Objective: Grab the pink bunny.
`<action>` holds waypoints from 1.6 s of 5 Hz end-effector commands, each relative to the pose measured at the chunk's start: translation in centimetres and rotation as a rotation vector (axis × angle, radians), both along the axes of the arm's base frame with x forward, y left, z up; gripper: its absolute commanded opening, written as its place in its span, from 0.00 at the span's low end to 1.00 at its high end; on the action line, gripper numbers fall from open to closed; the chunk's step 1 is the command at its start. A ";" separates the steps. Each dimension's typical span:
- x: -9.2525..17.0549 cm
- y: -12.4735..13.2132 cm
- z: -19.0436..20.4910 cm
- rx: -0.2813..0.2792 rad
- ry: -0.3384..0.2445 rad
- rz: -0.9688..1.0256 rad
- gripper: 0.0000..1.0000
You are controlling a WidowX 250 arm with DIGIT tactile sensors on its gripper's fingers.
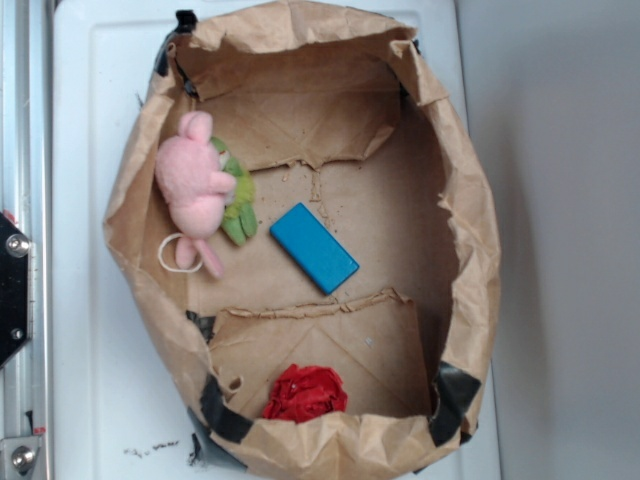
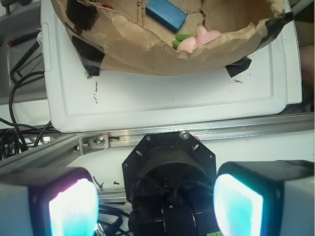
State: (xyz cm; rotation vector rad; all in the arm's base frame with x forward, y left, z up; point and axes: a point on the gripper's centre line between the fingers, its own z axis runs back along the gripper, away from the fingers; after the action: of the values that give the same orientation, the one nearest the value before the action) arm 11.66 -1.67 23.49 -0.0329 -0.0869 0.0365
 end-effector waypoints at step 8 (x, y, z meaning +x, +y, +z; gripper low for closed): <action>15.5 8.4 -11.8 0.014 -0.053 0.922 1.00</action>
State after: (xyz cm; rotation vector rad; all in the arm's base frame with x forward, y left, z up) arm 27.69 5.14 10.32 0.0223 -0.1045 0.9226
